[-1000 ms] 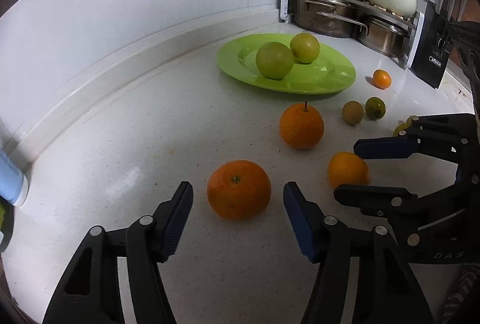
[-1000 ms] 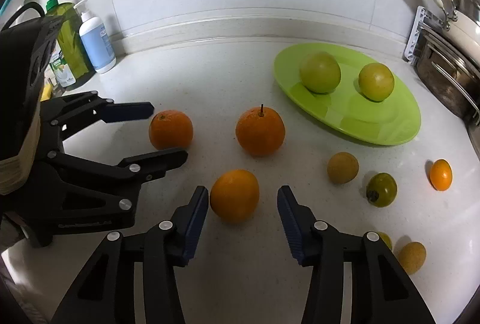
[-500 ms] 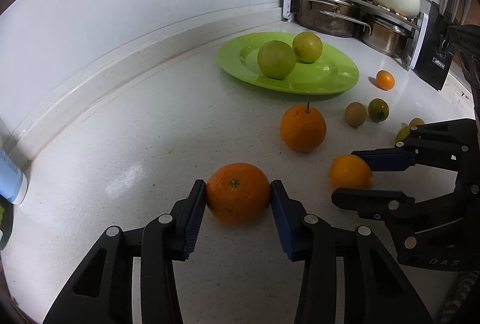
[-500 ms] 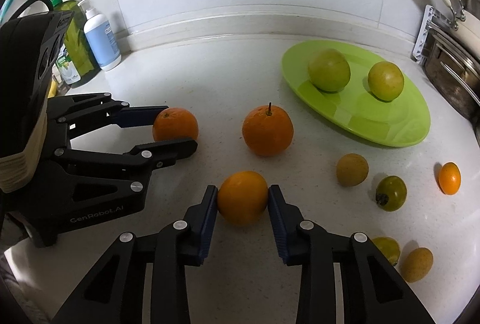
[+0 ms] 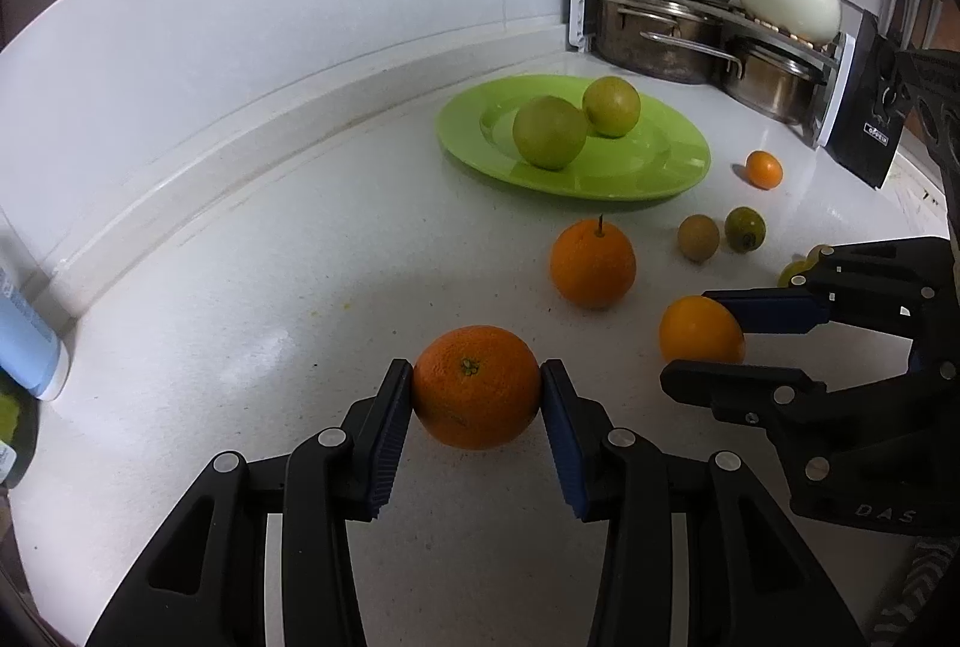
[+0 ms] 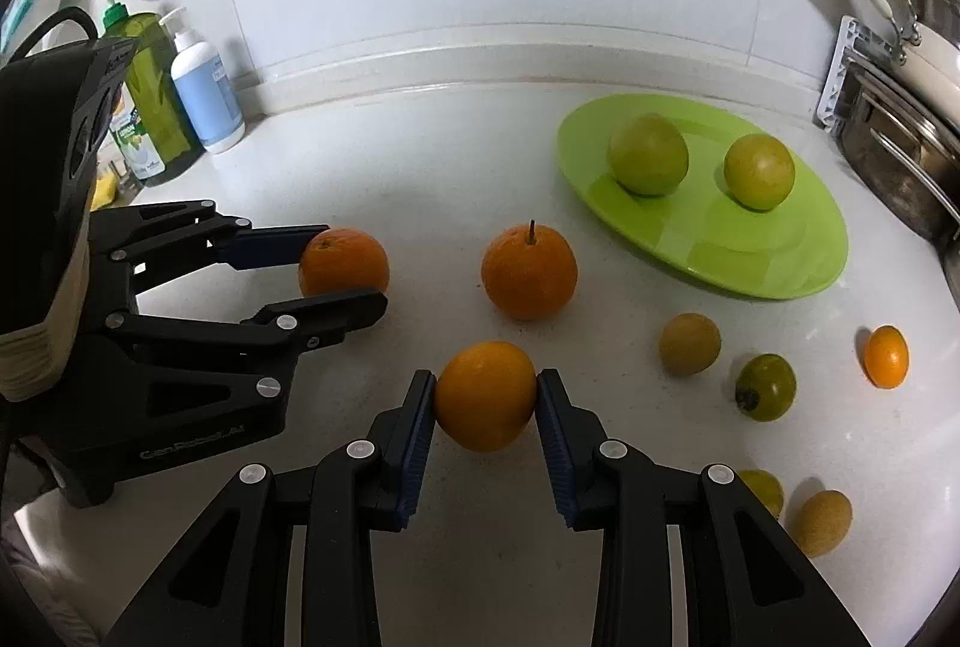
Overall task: Organize fruits
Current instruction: 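Carry both oranges over the green plate with both tools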
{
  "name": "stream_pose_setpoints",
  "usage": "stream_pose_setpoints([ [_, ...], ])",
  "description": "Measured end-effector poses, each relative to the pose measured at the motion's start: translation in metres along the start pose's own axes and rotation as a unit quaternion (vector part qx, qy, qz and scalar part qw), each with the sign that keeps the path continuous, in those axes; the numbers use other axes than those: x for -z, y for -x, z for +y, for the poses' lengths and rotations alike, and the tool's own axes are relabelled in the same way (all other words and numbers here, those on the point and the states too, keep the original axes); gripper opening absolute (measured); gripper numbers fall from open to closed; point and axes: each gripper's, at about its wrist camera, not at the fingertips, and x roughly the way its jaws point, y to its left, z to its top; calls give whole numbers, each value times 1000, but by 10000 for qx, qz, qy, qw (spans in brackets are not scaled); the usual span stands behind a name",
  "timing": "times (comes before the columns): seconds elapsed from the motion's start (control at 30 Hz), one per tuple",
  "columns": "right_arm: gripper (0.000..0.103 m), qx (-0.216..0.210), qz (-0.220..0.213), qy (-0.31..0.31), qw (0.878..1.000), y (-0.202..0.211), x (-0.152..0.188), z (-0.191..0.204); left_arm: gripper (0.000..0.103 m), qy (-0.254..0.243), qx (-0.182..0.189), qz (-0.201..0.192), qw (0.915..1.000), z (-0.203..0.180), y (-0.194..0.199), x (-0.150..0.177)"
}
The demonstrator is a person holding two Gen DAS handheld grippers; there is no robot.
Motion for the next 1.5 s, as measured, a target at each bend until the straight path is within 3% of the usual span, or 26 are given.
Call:
stream_pose_setpoints([
  [0.87,35,174,-807,-122,9965,77,3,-7,43,206,-83,-769,9968,-37,75,-15],
  [1.5,35,399,-1412,-107,9891,134,-11,-43,43,149,-234,-1304,9911,-75,111,-46],
])
